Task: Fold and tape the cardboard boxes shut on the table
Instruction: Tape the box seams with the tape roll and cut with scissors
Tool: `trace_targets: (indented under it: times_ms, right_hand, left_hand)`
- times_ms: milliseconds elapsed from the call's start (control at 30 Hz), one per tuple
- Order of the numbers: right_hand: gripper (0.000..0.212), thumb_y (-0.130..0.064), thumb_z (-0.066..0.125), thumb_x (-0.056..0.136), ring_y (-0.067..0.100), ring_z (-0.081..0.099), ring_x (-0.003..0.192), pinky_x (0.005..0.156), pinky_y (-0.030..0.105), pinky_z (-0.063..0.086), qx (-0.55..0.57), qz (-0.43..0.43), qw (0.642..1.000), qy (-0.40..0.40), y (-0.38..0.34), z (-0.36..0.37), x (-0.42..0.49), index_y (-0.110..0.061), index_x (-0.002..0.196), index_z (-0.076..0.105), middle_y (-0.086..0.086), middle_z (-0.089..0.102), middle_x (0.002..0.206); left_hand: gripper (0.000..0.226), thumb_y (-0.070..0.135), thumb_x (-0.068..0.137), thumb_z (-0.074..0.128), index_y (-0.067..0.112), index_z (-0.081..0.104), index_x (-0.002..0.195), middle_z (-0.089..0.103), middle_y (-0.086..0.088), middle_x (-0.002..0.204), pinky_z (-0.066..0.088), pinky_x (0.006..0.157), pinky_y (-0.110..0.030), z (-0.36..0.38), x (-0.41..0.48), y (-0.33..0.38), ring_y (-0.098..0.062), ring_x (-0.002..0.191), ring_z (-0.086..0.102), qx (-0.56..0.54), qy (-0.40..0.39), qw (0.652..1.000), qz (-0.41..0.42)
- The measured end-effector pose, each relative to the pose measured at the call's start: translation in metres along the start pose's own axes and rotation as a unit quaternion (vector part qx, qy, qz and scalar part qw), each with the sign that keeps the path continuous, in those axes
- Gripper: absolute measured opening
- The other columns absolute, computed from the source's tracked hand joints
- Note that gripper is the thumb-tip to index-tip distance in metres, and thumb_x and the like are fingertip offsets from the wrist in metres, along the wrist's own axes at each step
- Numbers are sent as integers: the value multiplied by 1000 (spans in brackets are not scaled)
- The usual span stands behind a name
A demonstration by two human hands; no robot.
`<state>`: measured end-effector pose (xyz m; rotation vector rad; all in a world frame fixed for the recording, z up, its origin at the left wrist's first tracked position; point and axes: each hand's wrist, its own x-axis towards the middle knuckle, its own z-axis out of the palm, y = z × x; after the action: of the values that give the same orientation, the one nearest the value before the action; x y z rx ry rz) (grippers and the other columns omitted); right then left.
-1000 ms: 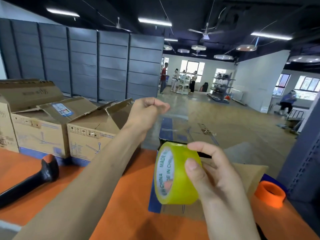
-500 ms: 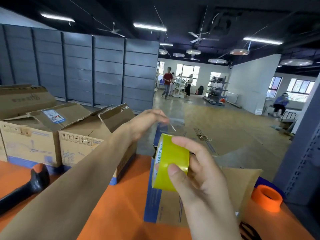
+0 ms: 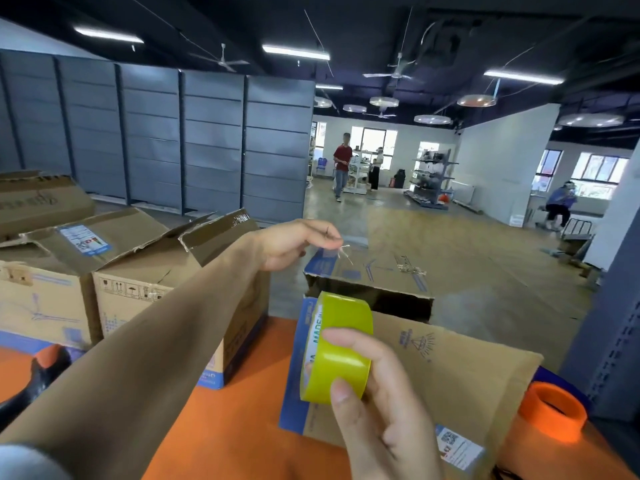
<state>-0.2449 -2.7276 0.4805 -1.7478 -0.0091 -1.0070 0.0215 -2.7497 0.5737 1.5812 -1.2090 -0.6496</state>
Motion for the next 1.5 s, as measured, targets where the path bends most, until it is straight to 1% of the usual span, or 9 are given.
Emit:
trace_targets:
  times_ms: [200,467,567,767,933,1067,1233,1367,1500]
  right_hand:
    - [42,-18,55,85,28,67,73,66,20,50,-15,-3,1000,0,3,7,14,-51,106,70,2,73,106]
    - [42,-17,58,77,11,68,63,60,12,48,-3,37,999,28,-11,-9,8,-49,101,71,2,77,87]
    - [45,-17,58,73,4,61,55,57,11,43,-28,44,998,41,-19,-9,1,-51,100,70,-1,77,84]
    - [42,-16,61,73,11,73,73,67,16,52,1,48,998,48,-28,-16,-7,-48,99,72,3,77,82]
    - [35,-26,65,75,29,75,79,76,42,60,-5,47,994,96,-33,-34,-18,-44,105,73,1,76,90]
    - [28,-32,69,74,26,73,64,57,23,56,8,67,990,127,-41,-49,-24,-40,100,74,2,75,85]
    - [55,-63,69,55,12,69,81,74,34,54,-72,82,992,63,-50,-56,-23,-50,108,67,-10,74,89]
    - [52,-49,76,62,6,65,87,77,29,53,-95,87,991,42,-54,-58,-21,-53,112,64,-20,69,99]
    - [43,-37,81,79,4,65,83,71,16,50,-103,74,992,28,-55,-52,-14,-51,115,62,-21,69,98]
  left_hand:
    - [4,25,79,70,27,71,76,64,9,89,29,98,-38,1,17,-8,-17,99,49,-28,-9,1000,-3]
    - [10,26,90,70,31,69,81,61,9,90,34,90,-37,8,2,-8,-11,92,52,42,4,999,30]
    - [17,21,100,64,28,66,84,61,5,89,38,73,-29,23,-10,-10,-12,86,54,65,22,998,14]
    - [11,18,104,56,20,60,94,58,1,90,49,60,-19,34,-39,4,-10,68,58,14,64,998,-13]
    - [15,19,105,53,22,60,92,66,7,85,54,73,-28,47,-60,17,-10,70,67,49,86,992,-72]
    - [18,16,103,58,26,61,88,60,10,90,43,75,-27,56,-60,25,-8,76,54,100,91,988,-80]
    - [12,17,97,66,24,66,87,62,9,94,36,78,-28,59,-50,34,-10,95,50,147,85,981,-93]
    - [10,15,93,70,21,70,86,67,7,101,29,106,-35,53,-45,35,-13,112,53,103,72,991,-56]
    - [9,12,93,67,20,69,89,67,8,101,29,97,-31,46,-39,34,-11,109,51,81,47,994,-60]
